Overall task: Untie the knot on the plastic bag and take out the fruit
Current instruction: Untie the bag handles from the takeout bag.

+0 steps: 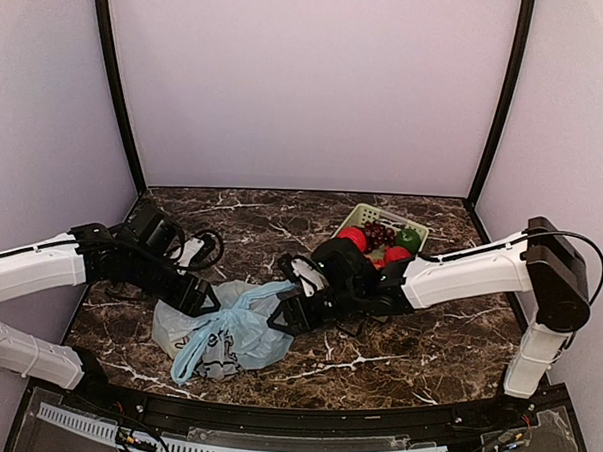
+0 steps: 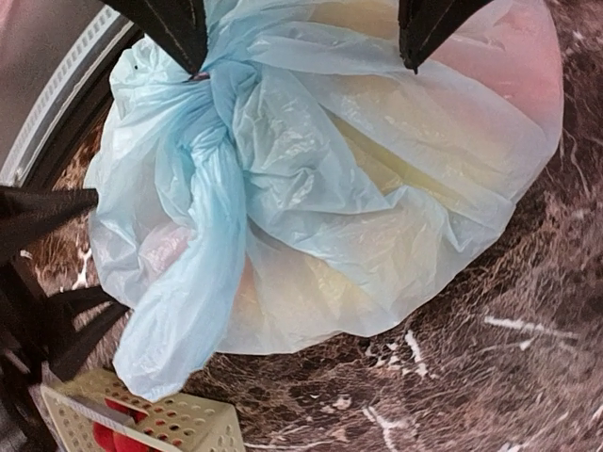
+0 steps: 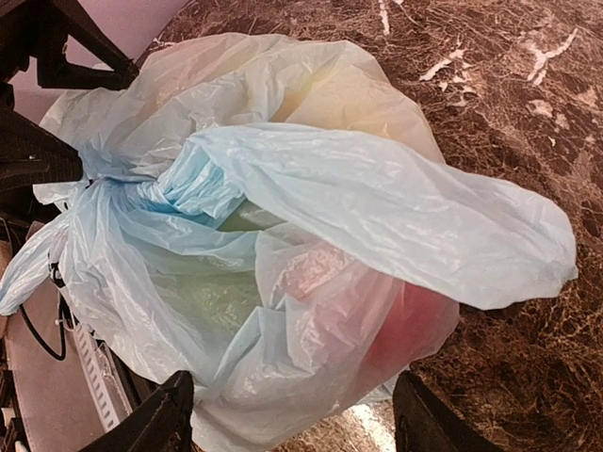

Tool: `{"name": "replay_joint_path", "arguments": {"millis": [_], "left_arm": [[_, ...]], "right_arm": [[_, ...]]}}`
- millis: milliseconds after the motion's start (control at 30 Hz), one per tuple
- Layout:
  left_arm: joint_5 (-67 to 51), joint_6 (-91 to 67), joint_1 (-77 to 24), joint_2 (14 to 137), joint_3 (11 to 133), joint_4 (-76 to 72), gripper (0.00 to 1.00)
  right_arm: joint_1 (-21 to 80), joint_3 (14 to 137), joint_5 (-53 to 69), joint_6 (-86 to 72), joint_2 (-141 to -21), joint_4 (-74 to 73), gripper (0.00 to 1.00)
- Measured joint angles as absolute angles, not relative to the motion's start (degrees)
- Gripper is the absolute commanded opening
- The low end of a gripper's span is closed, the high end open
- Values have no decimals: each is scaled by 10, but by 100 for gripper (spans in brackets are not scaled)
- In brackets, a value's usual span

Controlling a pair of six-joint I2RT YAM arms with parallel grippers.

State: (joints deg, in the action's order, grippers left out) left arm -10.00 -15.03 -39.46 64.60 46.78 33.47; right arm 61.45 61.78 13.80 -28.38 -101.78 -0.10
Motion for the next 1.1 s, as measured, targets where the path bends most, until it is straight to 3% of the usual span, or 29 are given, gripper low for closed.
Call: {"name": "replay_joint_path", "arguments": {"millis": [167, 267, 300, 400, 633, 800, 900, 1000, 1100], "left_arm": [[-105, -154, -396, 650, 468, 329, 27], [-116, -157, -397, 650, 468, 322, 9], [-118, -159, -397, 650, 468, 319, 7], [-121, -165, -398, 649, 468, 305, 1], [-120, -185, -398, 651, 469, 234, 1], [-115, -187, -398, 698, 517, 183, 1], [-109, -185, -398, 724, 548, 164, 7], [-103, -183, -398, 736, 564, 155, 22], [-99, -177, -398, 737, 566, 157, 48]], "right_arm": [[614, 638, 145, -287, -1035, 0, 19], [612, 649, 148, -290, -1042, 1, 1], [611, 651, 148, -287, -1042, 3, 0], [595, 659, 145, -290, -1042, 5, 0], [539, 680, 131, -272, -1042, 22, 0], [509, 714, 126, -246, -1042, 30, 0], [495, 721, 126, -236, -1042, 33, 0], [482, 721, 126, -222, -1042, 30, 25], [476, 720, 123, -204, -1040, 28, 53]]}}
